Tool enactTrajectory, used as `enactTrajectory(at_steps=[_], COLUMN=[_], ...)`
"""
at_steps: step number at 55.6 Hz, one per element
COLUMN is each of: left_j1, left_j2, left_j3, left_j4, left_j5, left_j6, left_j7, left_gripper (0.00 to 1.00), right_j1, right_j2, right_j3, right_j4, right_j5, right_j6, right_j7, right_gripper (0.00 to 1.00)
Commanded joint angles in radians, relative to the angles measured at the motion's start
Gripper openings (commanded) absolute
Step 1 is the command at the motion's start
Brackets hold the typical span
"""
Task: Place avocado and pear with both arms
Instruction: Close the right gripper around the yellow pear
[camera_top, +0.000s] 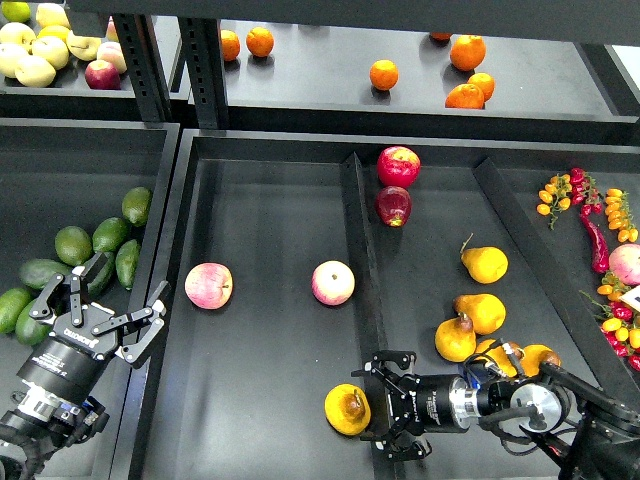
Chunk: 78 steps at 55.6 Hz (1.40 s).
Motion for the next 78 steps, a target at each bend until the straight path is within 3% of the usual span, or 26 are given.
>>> enactTrajectory(at_steps=[1,8,32,46,54,60,78], left_j1=[0.0,0.001,0.001,0.001,0.006,0.008,0.009], left_j2=[0.0,0.0,0.0,0.0,0.0,0.0,0.0], left_j3=[0.001,0.003,0.017,0.017,0.017,0.017,0.017], left_j4=[0.0,0.0,0.001,0.001,0.0,0.0,0.0], left_j5=[0.0,-0.002,0.002,0.002,0.002,0.002,0.002], left_j6=[0.0,0.0,0.0,0.0,0.0,0.0,0.0], left_j7=[0.0,0.0,0.0,0.0,0.0,0.0,0.0], left_gripper=[0.99,1.0,0.99,1.0,0.99,1.0,0.99], right_j1=[0.0,0.0,0.001,0.0,0.0,0.001,-0.005], right_j2=[0.033,0.054,0.097,0.131,0.136,0.134,0.129], right_j3=[0.001,0.001,0.017,0.021,0.021,0.023,0.066], right_j4=[-0.029,-0.056,-0.138,-0.168,-0.174,-0.187,-0.191], right_j5=[-0.002,-0.007,-0.01,-0.01,-0.01,-0.011,0.001], right_j6=[0.0,0.0,0.0,0.0,0.02,0.073,0.1], right_j7=[0.0,0.0,0.0,0.0,0.0,0.0,0.0], right_gripper=[0.99,0.97,0.73,0.65,0.53,0.32,0.16])
